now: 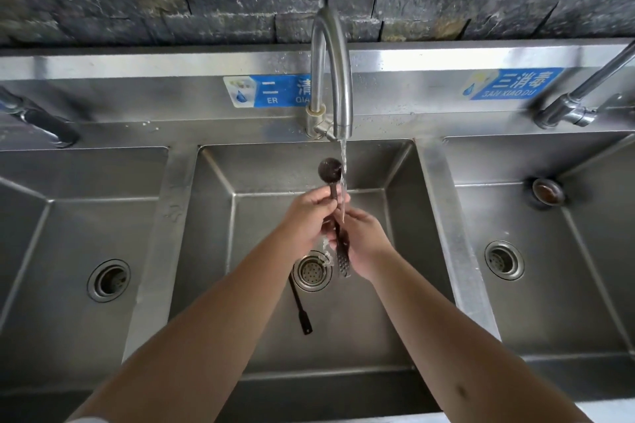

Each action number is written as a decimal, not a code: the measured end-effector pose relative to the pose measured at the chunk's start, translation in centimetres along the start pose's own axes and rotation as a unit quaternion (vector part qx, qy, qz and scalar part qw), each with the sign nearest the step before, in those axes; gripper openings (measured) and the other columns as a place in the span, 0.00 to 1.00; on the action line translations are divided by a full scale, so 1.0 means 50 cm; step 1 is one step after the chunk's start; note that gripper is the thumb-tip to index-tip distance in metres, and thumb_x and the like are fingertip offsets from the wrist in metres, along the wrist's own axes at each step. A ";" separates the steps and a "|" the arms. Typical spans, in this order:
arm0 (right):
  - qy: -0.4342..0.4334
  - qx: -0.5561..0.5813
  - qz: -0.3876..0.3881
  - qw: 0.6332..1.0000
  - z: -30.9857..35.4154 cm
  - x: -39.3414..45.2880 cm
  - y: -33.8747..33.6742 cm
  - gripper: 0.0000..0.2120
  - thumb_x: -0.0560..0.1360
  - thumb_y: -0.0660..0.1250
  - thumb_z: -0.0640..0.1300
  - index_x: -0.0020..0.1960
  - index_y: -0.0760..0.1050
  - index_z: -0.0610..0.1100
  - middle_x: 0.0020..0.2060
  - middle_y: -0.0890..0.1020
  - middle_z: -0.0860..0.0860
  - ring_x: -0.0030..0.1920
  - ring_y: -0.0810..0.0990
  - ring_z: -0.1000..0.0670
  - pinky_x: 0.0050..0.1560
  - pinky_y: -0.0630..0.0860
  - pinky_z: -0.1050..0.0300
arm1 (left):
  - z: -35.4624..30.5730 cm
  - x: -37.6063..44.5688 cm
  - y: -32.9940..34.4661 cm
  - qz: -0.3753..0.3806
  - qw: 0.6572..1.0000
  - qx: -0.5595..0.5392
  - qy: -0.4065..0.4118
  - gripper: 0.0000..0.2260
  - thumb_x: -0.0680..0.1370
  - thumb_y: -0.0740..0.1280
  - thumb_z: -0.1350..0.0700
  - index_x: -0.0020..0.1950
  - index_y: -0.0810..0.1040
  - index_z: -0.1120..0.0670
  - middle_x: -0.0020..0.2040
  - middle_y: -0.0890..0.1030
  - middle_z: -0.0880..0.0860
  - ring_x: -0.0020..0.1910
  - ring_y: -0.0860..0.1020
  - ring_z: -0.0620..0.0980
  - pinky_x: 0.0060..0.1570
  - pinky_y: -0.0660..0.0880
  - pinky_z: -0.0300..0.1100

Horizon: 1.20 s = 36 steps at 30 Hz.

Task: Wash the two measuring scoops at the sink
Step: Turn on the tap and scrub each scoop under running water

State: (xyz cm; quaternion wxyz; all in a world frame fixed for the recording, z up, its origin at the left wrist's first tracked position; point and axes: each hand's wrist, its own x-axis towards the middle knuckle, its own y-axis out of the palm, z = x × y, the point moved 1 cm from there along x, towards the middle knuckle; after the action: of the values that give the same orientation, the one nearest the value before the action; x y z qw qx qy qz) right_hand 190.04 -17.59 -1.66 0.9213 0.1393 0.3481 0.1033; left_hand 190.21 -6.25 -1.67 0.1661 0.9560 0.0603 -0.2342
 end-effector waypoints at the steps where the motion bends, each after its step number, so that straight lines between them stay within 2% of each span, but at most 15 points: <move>1: -0.006 0.003 0.005 1.000 0.014 0.006 0.009 0.08 0.80 0.63 0.38 0.48 0.79 0.36 0.33 0.78 0.42 0.29 0.73 0.49 0.29 0.70 0.57 | -0.016 0.006 0.001 0.005 1.000 0.006 0.012 0.21 0.79 0.60 0.66 0.41 0.85 0.43 0.46 0.83 0.55 0.36 0.76 0.55 0.26 0.69 0.42; 4: -0.030 0.006 0.016 0.999 0.061 0.022 0.032 0.07 0.80 0.63 0.39 0.47 0.78 0.37 0.32 0.79 0.42 0.28 0.74 0.49 0.28 0.70 0.58 | -0.066 0.025 0.002 0.001 1.000 0.007 0.029 0.20 0.79 0.61 0.64 0.41 0.85 0.42 0.48 0.83 0.55 0.39 0.75 0.56 0.28 0.69 0.44; 7: -0.067 0.013 0.026 0.997 0.099 0.037 0.053 0.08 0.80 0.64 0.38 0.44 0.79 0.38 0.31 0.78 0.43 0.27 0.74 0.50 0.28 0.70 0.57 | -0.109 0.041 0.004 0.013 0.998 -0.003 0.055 0.19 0.79 0.60 0.62 0.42 0.85 0.41 0.46 0.84 0.50 0.33 0.77 0.52 0.26 0.68 0.42; 10: -0.084 0.020 0.027 0.996 0.107 0.041 0.063 0.09 0.79 0.64 0.37 0.41 0.79 0.39 0.30 0.76 0.43 0.27 0.72 0.49 0.28 0.68 0.57 | -0.115 0.044 0.008 0.026 0.997 -0.026 0.068 0.19 0.78 0.60 0.61 0.42 0.85 0.41 0.43 0.81 0.53 0.27 0.75 0.47 0.22 0.67 0.38; 14: -0.078 -0.101 -0.016 0.992 0.050 0.011 0.038 0.07 0.78 0.65 0.36 0.44 0.79 0.36 0.31 0.76 0.41 0.26 0.72 0.50 0.28 0.69 0.55 | -0.036 0.034 0.001 -0.027 0.998 -0.064 0.005 0.13 0.78 0.63 0.62 0.45 0.84 0.47 0.42 0.82 0.56 0.24 0.75 0.50 0.17 0.67 0.39; 16: -0.049 -0.129 -0.046 0.989 -0.001 -0.012 0.019 0.08 0.79 0.64 0.37 0.46 0.78 0.33 0.29 0.76 0.43 0.25 0.72 0.51 0.26 0.70 0.57 | 0.024 0.015 -0.002 -0.026 0.994 -0.093 -0.041 0.09 0.78 0.62 0.62 0.48 0.81 0.52 0.39 0.80 0.56 0.20 0.74 0.49 0.16 0.67 0.38; 19: 0.027 -0.083 -0.066 0.994 -0.068 -0.048 -0.012 0.11 0.81 0.60 0.38 0.47 0.77 0.32 0.28 0.74 0.44 0.24 0.72 0.51 0.24 0.68 0.58 | 0.104 -0.021 -0.007 -0.015 0.985 -0.131 -0.107 0.04 0.79 0.62 0.62 0.47 0.76 0.56 0.36 0.78 0.56 0.20 0.72 0.50 0.17 0.67 0.37; 21: 0.076 -0.053 -0.065 0.994 -0.103 -0.074 -0.033 0.11 0.81 0.60 0.40 0.50 0.78 0.33 0.28 0.76 0.45 0.25 0.73 0.51 0.25 0.69 0.57 | 0.139 -0.039 -0.010 -0.002 0.982 -0.141 -0.124 0.04 0.79 0.61 0.62 0.49 0.75 0.57 0.36 0.79 0.56 0.25 0.75 0.51 0.21 0.71 0.40; 23: 0.120 -0.017 -0.063 0.991 -0.128 -0.101 -0.055 0.10 0.81 0.61 0.40 0.51 0.79 0.36 0.28 0.77 0.47 0.26 0.74 0.51 0.26 0.71 0.57 | 0.161 -0.049 -0.012 -0.020 0.976 -0.172 -0.132 0.08 0.79 0.61 0.64 0.56 0.76 0.57 0.39 0.83 0.56 0.36 0.81 0.51 0.28 0.75 0.42; 24: 0.137 -0.003 -0.064 0.988 -0.139 -0.112 -0.065 0.10 0.80 0.61 0.40 0.52 0.80 0.37 0.28 0.78 0.47 0.26 0.74 0.51 0.26 0.71 0.58 | 0.168 -0.052 -0.013 -0.034 0.973 -0.184 -0.135 0.11 0.79 0.61 0.66 0.59 0.76 0.56 0.42 0.84 0.58 0.39 0.82 0.52 0.28 0.76 0.42; 27: 0.170 0.020 -0.060 0.983 -0.156 -0.137 -0.090 0.09 0.79 0.62 0.40 0.51 0.80 0.36 0.28 0.79 0.47 0.25 0.74 0.51 0.25 0.71 0.58 | 0.178 -0.058 -0.010 -0.038 0.972 -0.187 -0.134 0.12 0.79 0.61 0.65 0.62 0.73 0.57 0.46 0.83 0.63 0.38 0.84 0.54 0.26 0.77 0.44; 31: 0.188 0.018 -0.041 0.981 -0.155 -0.138 -0.098 0.10 0.78 0.62 0.39 0.54 0.80 0.35 0.29 0.79 0.46 0.25 0.74 0.50 0.25 0.70 0.58 | 0.173 -0.051 -0.005 -0.054 0.972 -0.194 -0.118 0.10 0.81 0.61 0.58 0.61 0.71 0.61 0.48 0.81 0.64 0.37 0.83 0.54 0.34 0.79 0.43; 33: 0.179 0.017 -0.028 0.983 -0.147 -0.128 -0.092 0.12 0.78 0.62 0.39 0.55 0.79 0.34 0.29 0.78 0.46 0.25 0.73 0.50 0.25 0.70 0.58 | 0.161 -0.043 -0.002 -0.054 0.973 -0.197 -0.106 0.07 0.81 0.60 0.58 0.56 0.71 0.61 0.47 0.81 0.64 0.34 0.82 0.52 0.32 0.79 0.43; 36: 0.148 0.017 -0.006 0.989 -0.126 -0.106 -0.079 0.11 0.79 0.60 0.39 0.55 0.76 0.33 0.29 0.77 0.46 0.25 0.73 0.50 0.24 0.69 0.58 | 0.133 -0.037 -0.002 -0.009 0.983 -0.163 -0.088 0.07 0.81 0.59 0.58 0.50 0.75 0.58 0.42 0.80 0.57 0.30 0.78 0.49 0.25 0.74 0.39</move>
State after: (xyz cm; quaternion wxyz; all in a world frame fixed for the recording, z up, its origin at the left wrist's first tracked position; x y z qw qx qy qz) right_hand 182.29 -21.64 -4.25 0.8576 0.1364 0.4831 0.1115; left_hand 185.72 -8.52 -6.43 0.3226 0.8913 0.0912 -0.3054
